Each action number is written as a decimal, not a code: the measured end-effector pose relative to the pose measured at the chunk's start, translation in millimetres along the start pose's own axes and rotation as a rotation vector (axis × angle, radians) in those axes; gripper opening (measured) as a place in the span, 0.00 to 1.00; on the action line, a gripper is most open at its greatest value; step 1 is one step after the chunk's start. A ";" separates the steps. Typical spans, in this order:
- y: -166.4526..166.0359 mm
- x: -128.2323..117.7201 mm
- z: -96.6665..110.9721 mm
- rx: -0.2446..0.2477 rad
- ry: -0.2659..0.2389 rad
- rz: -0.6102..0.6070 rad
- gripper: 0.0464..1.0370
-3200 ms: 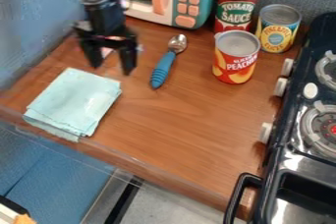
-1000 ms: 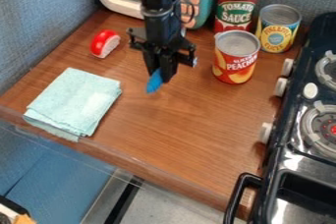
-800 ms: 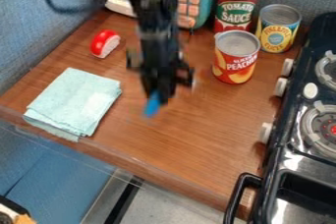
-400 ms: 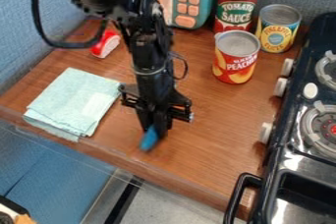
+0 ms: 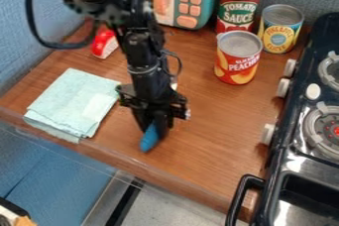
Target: Moved the blue spoon to the bottom middle of the table
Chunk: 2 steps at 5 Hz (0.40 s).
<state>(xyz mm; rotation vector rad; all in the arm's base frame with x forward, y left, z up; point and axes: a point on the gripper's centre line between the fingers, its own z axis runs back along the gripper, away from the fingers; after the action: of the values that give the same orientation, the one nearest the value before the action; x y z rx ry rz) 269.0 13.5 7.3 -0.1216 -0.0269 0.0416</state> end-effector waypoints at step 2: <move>42.6 -8.8 11.0 -0.040 -0.006 0.095 0.97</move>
<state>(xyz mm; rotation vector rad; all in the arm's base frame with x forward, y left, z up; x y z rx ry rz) 258.3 56.6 12.9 -0.1630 -0.0281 0.1366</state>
